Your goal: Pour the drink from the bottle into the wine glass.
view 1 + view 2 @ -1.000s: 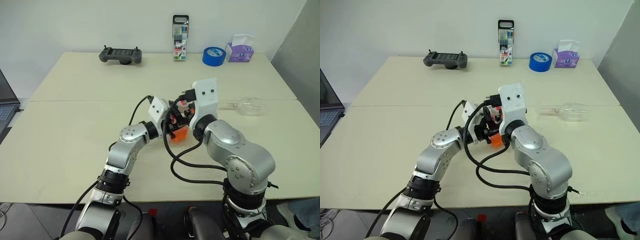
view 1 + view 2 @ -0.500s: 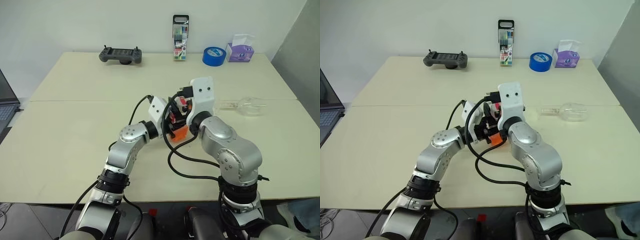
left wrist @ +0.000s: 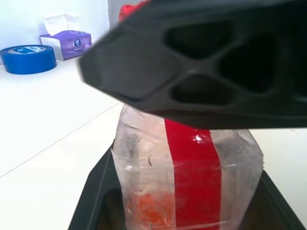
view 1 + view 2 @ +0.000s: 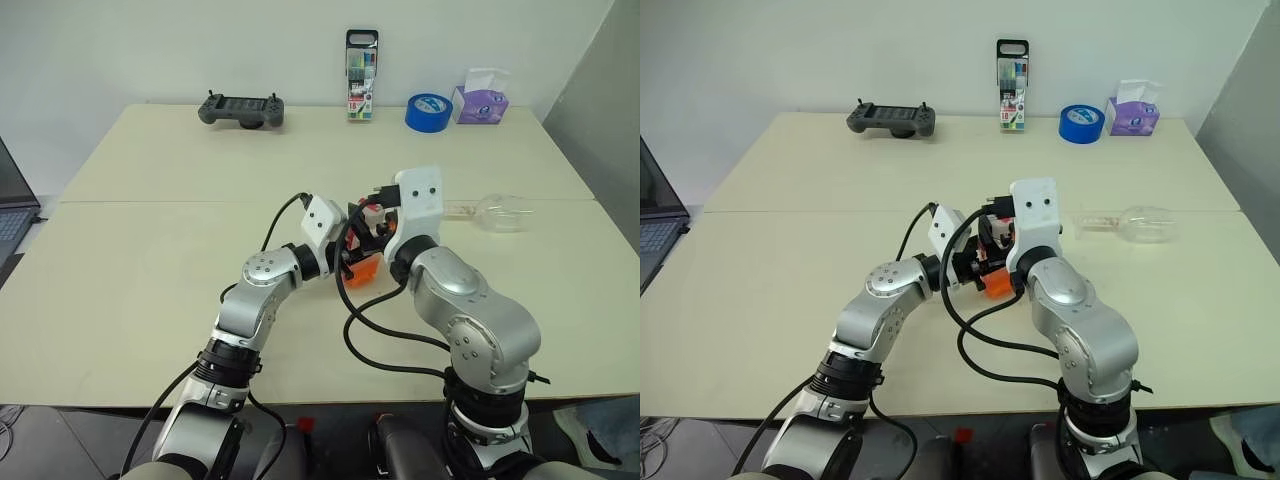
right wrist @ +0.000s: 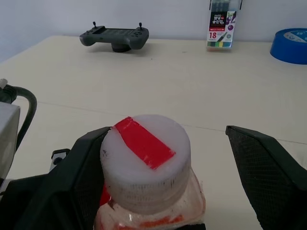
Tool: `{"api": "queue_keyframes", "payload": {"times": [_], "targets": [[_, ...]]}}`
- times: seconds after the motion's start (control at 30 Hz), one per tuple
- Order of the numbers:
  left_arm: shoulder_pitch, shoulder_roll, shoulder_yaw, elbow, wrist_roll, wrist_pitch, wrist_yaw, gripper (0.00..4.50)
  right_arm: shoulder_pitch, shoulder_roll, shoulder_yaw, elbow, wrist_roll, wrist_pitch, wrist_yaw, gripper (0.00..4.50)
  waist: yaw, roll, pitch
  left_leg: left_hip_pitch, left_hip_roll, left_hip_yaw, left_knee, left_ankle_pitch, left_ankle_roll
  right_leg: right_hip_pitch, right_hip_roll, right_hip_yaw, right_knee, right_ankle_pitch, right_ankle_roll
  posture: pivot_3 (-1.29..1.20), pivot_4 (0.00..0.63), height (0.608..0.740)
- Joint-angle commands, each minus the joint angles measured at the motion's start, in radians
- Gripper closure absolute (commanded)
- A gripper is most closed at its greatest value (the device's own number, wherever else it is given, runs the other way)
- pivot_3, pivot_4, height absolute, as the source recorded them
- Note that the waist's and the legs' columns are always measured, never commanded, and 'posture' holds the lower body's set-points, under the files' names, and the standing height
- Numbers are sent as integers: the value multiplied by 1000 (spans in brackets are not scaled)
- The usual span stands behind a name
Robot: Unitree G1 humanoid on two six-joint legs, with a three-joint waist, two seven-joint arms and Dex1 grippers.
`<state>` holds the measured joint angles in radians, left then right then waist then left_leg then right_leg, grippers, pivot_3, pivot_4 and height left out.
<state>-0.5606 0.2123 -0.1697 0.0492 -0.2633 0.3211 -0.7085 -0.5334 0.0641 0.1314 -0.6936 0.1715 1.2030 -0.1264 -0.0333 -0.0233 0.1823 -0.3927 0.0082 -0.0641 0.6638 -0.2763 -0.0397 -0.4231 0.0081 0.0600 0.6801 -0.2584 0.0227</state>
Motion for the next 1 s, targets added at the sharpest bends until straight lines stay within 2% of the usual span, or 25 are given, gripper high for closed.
{"api": "queue_keyframes", "payload": {"times": [0.03, 0.57, 1.0], "targets": [[-16, 6, 33, -34, -7, -29, 8, 2808, 12, -26, -67, -66, -22, 37, -6, 507, 0, 0, 0, 0, 0, 0, 0, 0, 0, 0, 0, 0, 0, 0, 0, 0, 150, 740], [-27, 9, 28, -18, -3, -37, -1, 2809, 8, -32, -26, -87, -12, 50, 29, 507, 0, 0, 0, 0, 0, 0, 0, 0, 0, 0, 1, 0, 0, 0, 0, 0, 150, 740], [-24, 15, 26, -19, 0, -36, 2, 2809, 19, -13, -16, -208, 37, 151, 85, 507, 0, 0, 0, 0, 0, -1, 0, 0, 0, 0, 1, 0, 0, 0, 0, 0, 150, 740]]}}
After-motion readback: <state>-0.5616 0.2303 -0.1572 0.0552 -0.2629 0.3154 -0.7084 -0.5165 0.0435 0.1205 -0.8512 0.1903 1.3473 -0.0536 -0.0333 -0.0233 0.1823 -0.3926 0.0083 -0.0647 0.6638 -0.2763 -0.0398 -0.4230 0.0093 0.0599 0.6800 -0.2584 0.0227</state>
